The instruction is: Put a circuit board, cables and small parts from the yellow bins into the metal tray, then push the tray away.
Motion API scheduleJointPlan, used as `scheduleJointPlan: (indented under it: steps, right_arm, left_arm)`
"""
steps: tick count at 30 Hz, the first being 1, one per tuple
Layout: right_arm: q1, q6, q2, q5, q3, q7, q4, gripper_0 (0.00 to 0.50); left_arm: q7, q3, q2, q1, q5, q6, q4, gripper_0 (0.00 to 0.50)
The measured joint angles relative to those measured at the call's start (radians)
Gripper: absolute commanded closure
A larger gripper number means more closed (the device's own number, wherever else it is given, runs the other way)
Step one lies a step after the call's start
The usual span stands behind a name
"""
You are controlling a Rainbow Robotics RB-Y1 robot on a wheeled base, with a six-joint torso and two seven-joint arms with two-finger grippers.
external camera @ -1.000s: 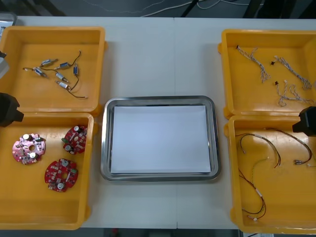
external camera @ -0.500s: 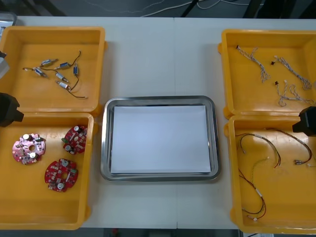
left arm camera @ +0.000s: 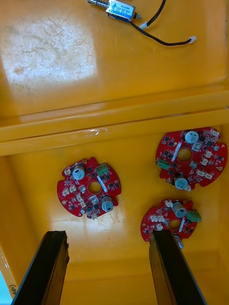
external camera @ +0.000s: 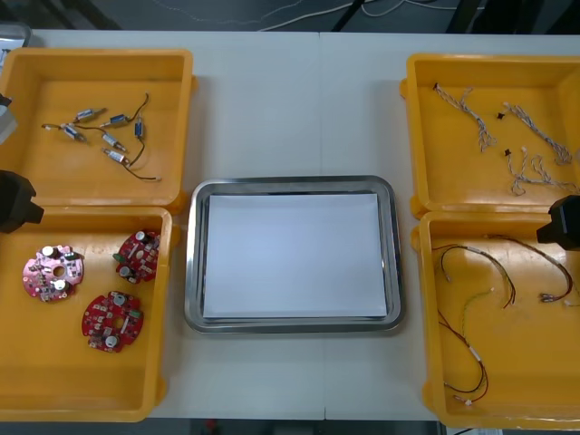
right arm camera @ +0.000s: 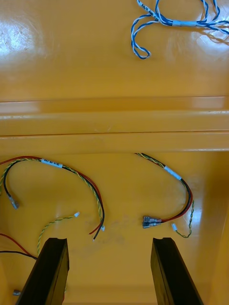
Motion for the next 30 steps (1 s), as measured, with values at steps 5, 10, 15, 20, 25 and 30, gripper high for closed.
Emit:
scheduleJointPlan:
  steps: [5, 10, 15, 20, 25, 30]
  right_arm:
    - [0.0, 0.0, 0.0, 0.0, 0.0, 0.0, 0.0, 0.0]
    - [0.0, 0.0, 0.0, 0.0, 0.0, 0.0, 0.0, 0.0]
    - [0.0, 0.0, 0.0, 0.0, 0.0, 0.0, 0.0, 0.0]
    - [0.0, 0.0, 0.0, 0.0, 0.0, 0.0, 0.0, 0.0]
    - [0.0, 0.0, 0.0, 0.0, 0.0, 0.0, 0.0, 0.0]
    - [0.0, 0.0, 0.0, 0.0, 0.0, 0.0, 0.0, 0.0]
  left_arm:
    - [0.0, 0.0, 0.0, 0.0, 0.0, 0.0, 0.0, 0.0]
    - [0.0, 0.0, 0.0, 0.0, 0.0, 0.0, 0.0, 0.0]
    - [0.0, 0.0, 0.0, 0.0, 0.0, 0.0, 0.0, 0.0]
    - [0.0, 0.0, 0.0, 0.0, 0.0, 0.0, 0.0, 0.0]
    - [0.0, 0.0, 0.0, 0.0, 0.0, 0.0, 0.0, 0.0]
    - [0.0, 0.0, 0.0, 0.0, 0.0, 0.0, 0.0, 0.0]
